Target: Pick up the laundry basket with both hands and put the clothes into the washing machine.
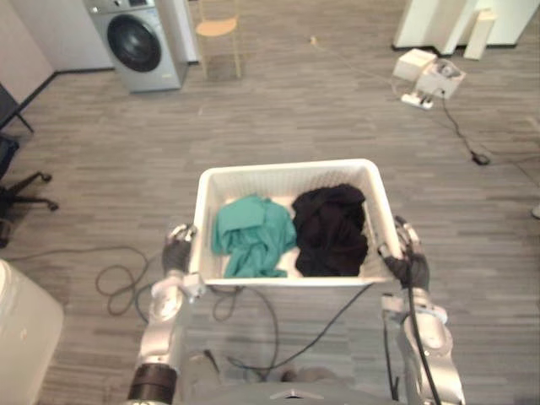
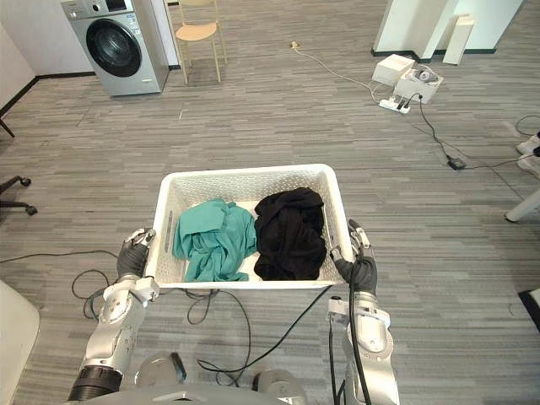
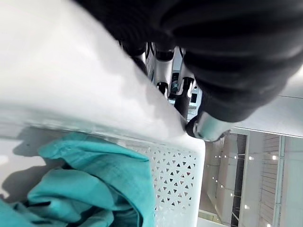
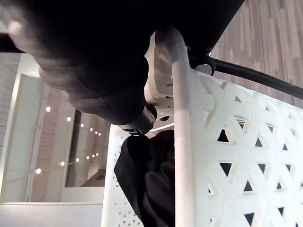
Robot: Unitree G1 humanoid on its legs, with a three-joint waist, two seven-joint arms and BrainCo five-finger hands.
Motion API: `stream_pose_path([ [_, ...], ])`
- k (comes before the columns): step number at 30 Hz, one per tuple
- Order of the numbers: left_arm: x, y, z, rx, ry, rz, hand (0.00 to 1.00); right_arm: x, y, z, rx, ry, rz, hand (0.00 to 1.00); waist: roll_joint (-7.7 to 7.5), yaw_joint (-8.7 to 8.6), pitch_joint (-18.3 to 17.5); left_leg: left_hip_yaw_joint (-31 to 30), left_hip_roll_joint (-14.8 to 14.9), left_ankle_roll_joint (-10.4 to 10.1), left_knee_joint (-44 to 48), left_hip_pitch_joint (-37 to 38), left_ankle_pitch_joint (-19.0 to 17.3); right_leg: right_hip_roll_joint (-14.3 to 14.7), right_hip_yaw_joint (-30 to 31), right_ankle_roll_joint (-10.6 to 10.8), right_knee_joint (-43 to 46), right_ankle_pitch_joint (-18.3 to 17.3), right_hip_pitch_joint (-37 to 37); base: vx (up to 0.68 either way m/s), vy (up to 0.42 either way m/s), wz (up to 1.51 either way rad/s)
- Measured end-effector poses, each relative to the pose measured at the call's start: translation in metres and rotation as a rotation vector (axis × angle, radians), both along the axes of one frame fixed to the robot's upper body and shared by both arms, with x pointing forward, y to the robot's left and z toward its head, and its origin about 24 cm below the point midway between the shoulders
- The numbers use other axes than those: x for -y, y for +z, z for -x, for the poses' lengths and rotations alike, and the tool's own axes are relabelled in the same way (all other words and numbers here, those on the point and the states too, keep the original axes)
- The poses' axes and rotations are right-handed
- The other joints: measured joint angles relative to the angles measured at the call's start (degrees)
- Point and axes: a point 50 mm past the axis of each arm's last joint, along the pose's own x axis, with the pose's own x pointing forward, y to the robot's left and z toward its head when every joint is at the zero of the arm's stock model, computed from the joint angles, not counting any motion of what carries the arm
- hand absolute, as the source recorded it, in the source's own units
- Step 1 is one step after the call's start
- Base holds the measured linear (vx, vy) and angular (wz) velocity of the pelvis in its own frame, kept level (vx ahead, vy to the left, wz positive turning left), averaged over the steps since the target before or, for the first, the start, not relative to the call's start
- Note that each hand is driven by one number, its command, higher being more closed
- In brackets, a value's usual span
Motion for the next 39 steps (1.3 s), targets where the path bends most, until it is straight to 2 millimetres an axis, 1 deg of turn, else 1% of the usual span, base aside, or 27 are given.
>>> stream_pose_path([
  [1,0.0,0.0,0.0,0.0,0.001,0.002,1.0,0.0,0.0,0.0,0.0,0.0,0.0,1.0,-0.15,0.09,-0.1,-0.1,-1.4,-0.5,-6.9,-0.1,0.2,-0.6,0.0,0.4,-0.4,-0.6,1.0,0.4,0.051,0.04],
  [3,0.001,0.003,0.001,0.014,0.006,0.009,1.0,0.001,-0.001,0.0,-0.006,0.0,0.006,1.0,-0.06,0.21,-0.3,-0.3,-5.1,-4.1,-32.9,0.0,4.5,-1.9,-0.1,2.2,-3.1,-2.2,5.6,0.54,0.099,0.02],
  [5,0.0,0.008,0.004,0.035,0.011,0.01,1.0,0.001,-0.001,0.0,-0.008,-0.002,0.007,1.0,0.1,0.45,-0.5,0.4,-5.7,-4.8,-40.7,-0.2,7.6,-2.3,0.3,5.2,-4.6,-4.0,9.5,0.61,0.179,-0.15],
  [7,-0.001,0.007,0.006,0.032,0.014,0.009,1.0,0.001,-0.003,0.001,-0.013,-0.01,-0.006,1.0,-1.19,0.99,-1.8,0.5,-7.7,-2.9,-37.0,-0.2,14.1,-5.5,1.2,9.2,-1.4,-6.6,11.5,0.8,0.321,-0.18],
  [8,0.002,0.005,0.008,0.022,0.012,0.016,1.0,0.002,-0.005,0.003,-0.02,-0.022,-0.01,1.0,-3.02,0.43,-3.4,0.7,-9.9,0.9,-31.2,-1.2,13.6,-9.7,1.8,10.4,11.3,-7.2,7.3,0.69,0.301,0.09],
  [10,0.002,0.006,0.008,0.023,-0.001,-0.001,1.0,0.002,-0.008,0.004,-0.026,-0.043,-0.024,1.0,-6.12,0.26,-3.9,2.0,-12.8,2.3,-25.8,-0.1,7.7,-15.1,1.8,14.4,27.4,-3.3,1.8,0.59,0.227,0.3],
  [11,0.002,0.005,0.008,0.021,-0.012,-0.012,1.0,0.002,-0.014,0.005,-0.045,-0.053,-0.038,1.0,-7.57,0.03,-4.5,1.7,-14.3,3.2,-23.0,0.5,4.4,-18.2,0.5,15.8,35.5,3.6,-1.1,0.76,0.211,0.56],
  [12,0.002,0.005,0.008,0.017,-0.021,-0.021,1.0,0.0,-0.025,0.005,-0.084,-0.061,-0.063,1.0,-8.44,-0.43,-5.3,0.4,-15.6,5.1,-21.9,2.3,1.0,-20.5,-0.3,14.9,42.6,14.8,-3.8,1.01,0.208,0.61],
  [14,-0.007,0.005,0.009,0.013,-0.007,-0.05,1.0,-0.006,-0.035,0.002,-0.118,-0.053,-0.093,1.0,-7.72,0.04,-4.7,-1.0,-15.7,6.1,-24.4,8.5,-2.0,-20.6,-1.4,9.5,53.6,4.3,-11.1,0.76,0.091,0.21],
  [15,-0.009,0.004,0.01,0.009,0.0,-0.053,1.0,-0.008,-0.036,0.001,-0.122,-0.049,-0.093,1.0,-7.16,0.22,-4.4,-1.0,-15.7,5.8,-26.5,11.3,-2.3,-20.1,-1.7,8.8,54.0,1.7,-12.9,0.51,-0.001,-0.17],
  [17,-0.009,0.005,0.01,0.01,0.01,-0.053,1.0,-0.009,-0.035,0.0,-0.123,-0.04,-0.077,1.0,-3.56,-0.05,-3.8,-1.4,-14.6,5.6,-34.8,21.7,-2.4,-17.1,-4.5,4.1,47.5,-5.3,-21.4,0.61,-0.04,-0.2],
  [18,-0.008,0.006,0.009,0.016,0.01,-0.053,1.0,-0.009,-0.035,-0.001,-0.119,-0.037,-0.076,1.0,-2.73,-0.36,-3.7,-1.3,-14.0,5.6,-36.2,23.5,-2.4,-16.4,-5.1,3.4,44.1,-5.7,-23.7,0.58,-0.073,-0.01],
  [19,-0.007,0.008,0.007,0.03,0.005,-0.051,1.0,-0.008,-0.032,-0.003,-0.11,-0.034,-0.068,1.0,-1.28,-1.46,-3.6,-0.1,-12.5,5.3,-37.7,26.3,-2.2,-15.0,-5.7,3.5,32.5,-4.6,-27.4,0.57,-0.102,0.33],
  [21,-0.005,0.013,0.002,0.055,-0.014,-0.052,1.0,-0.005,-0.031,-0.003,-0.11,-0.032,-0.052,1.0,-2.15,-2.88,-3.4,1.2,-12.0,4.8,-39.3,30.0,-2.4,-14.6,-3.1,4.4,12.7,2.9,-30.3,0.65,-0.185,0.56],
  [22,-0.004,0.014,0.001,0.06,-0.019,-0.054,1.0,-0.004,-0.03,-0.002,-0.11,-0.03,-0.04,1.0,-3.71,-3.95,-3.3,1.3,-12.4,0.9,-40.6,33.5,-4.0,-14.8,-0.9,5.0,1.0,7.8,-29.9,0.78,-0.317,0.61],
  [23,-0.003,0.011,0.0,0.05,-0.02,-0.057,1.0,-0.003,-0.028,0.0,-0.108,-0.025,-0.024,1.0,-4.32,-4.73,-3.4,-0.7,-11.4,-4.1,-41.3,37.5,-7.5,-14.0,1.3,5.2,2.2,14.2,-30.4,0.81,-0.344,0.45],
  [24,0.0,0.006,0.001,0.029,-0.02,-0.05,1.0,-0.001,-0.028,0.0,-0.113,-0.025,-0.01,1.0,-3.45,-4.3,-4.0,-1.2,-10.4,-4.1,-40.8,38.4,-7.7,-13.0,2.2,5.9,6.4,15.3,-31.9,0.59,-0.278,0.05],
  [25,0.003,0.002,0.002,0.012,-0.021,-0.046,1.0,0.001,-0.026,0.0,-0.111,-0.024,0.004,1.0,-2.62,-3.63,-4.5,-1.6,-8.7,-2.8,-37.0,37.9,-6.8,-11.9,2.7,6.1,11.4,15.4,-33.5,0.66,-0.404,-0.19],
  [26,0.008,0.0,0.001,0.004,-0.026,-0.029,1.0,0.005,-0.024,-0.001,-0.105,-0.035,0.011,1.0,-1.03,-3.61,-4.0,-2.0,-3.3,-3.2,-23.5,33.4,-4.4,-10.1,0.3,4.1,15.6,14.1,-32.9,0.62,-0.381,-0.15],
  [27,0.01,-0.001,-0.002,0.0,-0.03,-0.028,1.0,0.007,-0.024,-0.001,-0.104,-0.045,0.013,1.0,0.41,-3.56,-3.9,-2.7,0.5,-3.6,-14.8,29.9,0.4,-8.6,-1.4,2.6,16.6,11.6,-31.2,0.59,-0.363,0.01],
  [28,0.011,-0.001,-0.003,-0.004,-0.032,-0.026,1.0,0.007,-0.024,0.0,-0.107,-0.049,0.01,1.0,0.59,-3.63,-3.8,-2.9,2.8,-2.6,-9.5,27.5,5.6,-7.8,-2.3,1.7,16.7,10.2,-29.8,0.6,-0.259,0.02],
  [29,0.012,-0.004,-0.002,-0.018,-0.032,-0.021,1.0,0.008,-0.024,0.0,-0.106,-0.061,-0.002,1.0,0.8,-3.43,-2.7,-2.6,8.5,-0.2,5.8,22.6,14.6,-5.4,-3.5,-0.5,15.7,7.4,-24.6,0.59,-0.247,-0.04],
  [31,0.012,-0.007,0.0,-0.028,-0.037,-0.024,1.0,0.008,-0.023,0.0,-0.097,-0.076,-0.002,1.0,0.29,-2.38,-1.3,-2.6,10.8,2.7,23.8,16.7,10.6,-3.1,-4.2,-1.3,12.1,5.6,-16.9,0.58,-0.215,-0.18],
  [32,0.012,-0.006,0.0,-0.027,-0.038,-0.027,1.0,0.007,-0.021,0.0,-0.087,-0.08,-0.005,1.0,-0.19,-2.05,-0.9,-1.1,10.4,3.4,26.9,14.6,8.6,-2.5,-4.1,-1.3,9.9,5.0,-13.8,0.58,-0.173,-0.06],
  [34,0.012,-0.004,0.0,-0.017,-0.033,-0.026,1.0,0.006,-0.009,-0.001,-0.034,-0.075,-0.009,1.0,-0.72,-1.97,-0.7,3.3,8.5,3.8,24.2,9.8,4.8,-2.4,-4.0,-1.1,6.5,3.8,-9.4,0.48,-0.102,0.09],
  [36,0.011,-0.001,0.0,-0.005,-0.027,-0.024,1.0,0.004,0.001,-0.003,0.008,-0.066,0.002,1.0,-0.36,-1.45,-0.9,6.9,5.8,2.8,13.7,5.9,1.7,-2.4,-3.1,-0.8,4.4,2.6,-6.8,0.41,-0.048,-0.06],
  [39,0.008,0.007,0.001,0.033,-0.01,-0.022,1.0,0.002,0.001,-0.004,0.011,-0.052,0.002,1.0,-0.21,-0.45,-1.0,11.6,0.8,-2.1,-18.9,4.5,1.9,-2.8,-2.4,0.0,2.1,-0.6,-1.8,0.53,0.01,-0.19],
])
